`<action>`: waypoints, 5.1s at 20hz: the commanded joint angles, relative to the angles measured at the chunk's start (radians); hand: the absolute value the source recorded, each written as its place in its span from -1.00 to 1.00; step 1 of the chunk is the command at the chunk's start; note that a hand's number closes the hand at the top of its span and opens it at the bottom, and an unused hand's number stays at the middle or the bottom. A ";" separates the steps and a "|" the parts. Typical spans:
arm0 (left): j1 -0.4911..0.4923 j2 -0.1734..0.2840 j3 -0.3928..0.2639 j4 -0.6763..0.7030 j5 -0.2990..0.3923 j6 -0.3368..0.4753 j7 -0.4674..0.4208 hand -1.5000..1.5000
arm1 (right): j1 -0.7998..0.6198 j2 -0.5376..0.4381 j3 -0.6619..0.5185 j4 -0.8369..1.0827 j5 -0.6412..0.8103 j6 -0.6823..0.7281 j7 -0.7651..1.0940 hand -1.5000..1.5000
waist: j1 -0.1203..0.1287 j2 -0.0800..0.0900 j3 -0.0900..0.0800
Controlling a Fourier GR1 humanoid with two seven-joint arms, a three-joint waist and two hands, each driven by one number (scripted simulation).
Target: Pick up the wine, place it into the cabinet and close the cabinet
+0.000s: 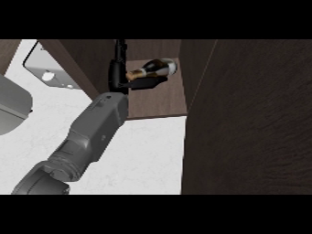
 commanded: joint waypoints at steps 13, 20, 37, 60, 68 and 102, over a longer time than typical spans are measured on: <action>0.101 0.001 -0.018 -0.013 0.120 -0.109 -0.080 -1.00 | 0.014 0.003 0.013 -0.049 -0.056 0.001 0.019 -1.00 | -0.007 -0.009 -0.001; 0.158 0.001 -0.127 -0.106 0.200 -0.122 -0.043 -1.00 | 0.016 0.011 0.040 -0.069 -0.003 -0.034 0.040 -1.00 | 0.025 -0.023 -0.001; 0.596 0.001 -0.710 -0.874 0.347 0.319 0.068 -1.00 | 0.087 -0.019 -0.027 -0.134 -0.019 -0.037 0.023 -1.00 | 0.078 -0.031 0.000; 1.071 0.224 -0.901 -1.673 0.086 0.474 0.265 -1.00 | 0.030 -0.044 -0.008 -0.096 -0.094 -0.023 0.081 -1.00 | 0.078 -0.025 0.000; 1.226 0.474 -0.879 -1.891 0.124 0.338 0.282 -1.00 | 0.081 -0.082 -0.017 -0.104 -0.157 0.062 0.104 1.00 | 0.077 -0.026 0.000; 1.596 0.774 -0.255 -1.969 0.459 -0.146 0.210 -1.00 | 0.126 0.032 0.884 -0.144 0.198 -0.212 0.218 1.00 | 0.080 -0.033 -0.003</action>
